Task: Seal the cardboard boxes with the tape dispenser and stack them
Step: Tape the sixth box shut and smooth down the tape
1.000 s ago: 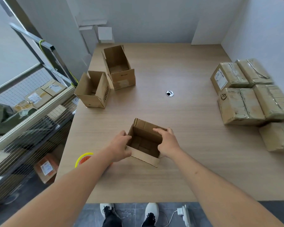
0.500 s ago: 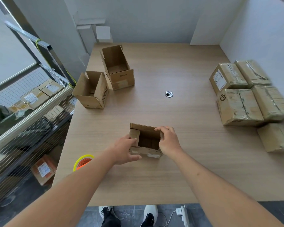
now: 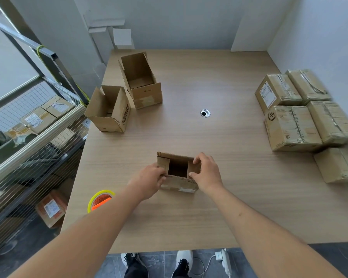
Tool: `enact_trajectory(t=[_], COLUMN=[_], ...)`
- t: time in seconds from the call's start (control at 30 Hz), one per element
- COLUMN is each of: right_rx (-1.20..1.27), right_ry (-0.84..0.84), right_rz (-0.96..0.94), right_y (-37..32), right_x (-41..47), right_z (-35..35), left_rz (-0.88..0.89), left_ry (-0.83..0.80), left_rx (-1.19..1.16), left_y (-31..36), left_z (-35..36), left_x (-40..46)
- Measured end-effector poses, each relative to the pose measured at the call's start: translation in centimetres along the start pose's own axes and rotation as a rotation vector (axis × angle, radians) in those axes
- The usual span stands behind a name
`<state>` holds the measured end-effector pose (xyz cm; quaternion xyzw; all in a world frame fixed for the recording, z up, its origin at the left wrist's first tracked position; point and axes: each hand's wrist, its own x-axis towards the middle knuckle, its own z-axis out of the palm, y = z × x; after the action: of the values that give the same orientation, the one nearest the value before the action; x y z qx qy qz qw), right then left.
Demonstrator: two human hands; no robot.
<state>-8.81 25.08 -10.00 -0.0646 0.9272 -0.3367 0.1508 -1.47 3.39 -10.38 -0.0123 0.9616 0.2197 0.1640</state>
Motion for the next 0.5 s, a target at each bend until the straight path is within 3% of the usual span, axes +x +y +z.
enact_trajectory(t=[0.1,0.3,0.5], right_rx=[0.011,-0.134,-0.241], right_ry=[0.061,-0.129,-0.071], right_rz=[-0.039,-0.061,-0.055], right_y=[-0.1,0.6,0.3], right_x=[-0.2,-0.3,-0.7], right_z=[0.2,0.9,2.7], left_rz=[-0.058,-0.235,-0.181], left_ry=[0.076,0.231,0.206], left_rx=[-0.002,-0.162,-0.157], left_y=[0.3,1.2,0.7], left_z=[0.4,1.8,3.1], left_x=[0.5,1.3,1.3])
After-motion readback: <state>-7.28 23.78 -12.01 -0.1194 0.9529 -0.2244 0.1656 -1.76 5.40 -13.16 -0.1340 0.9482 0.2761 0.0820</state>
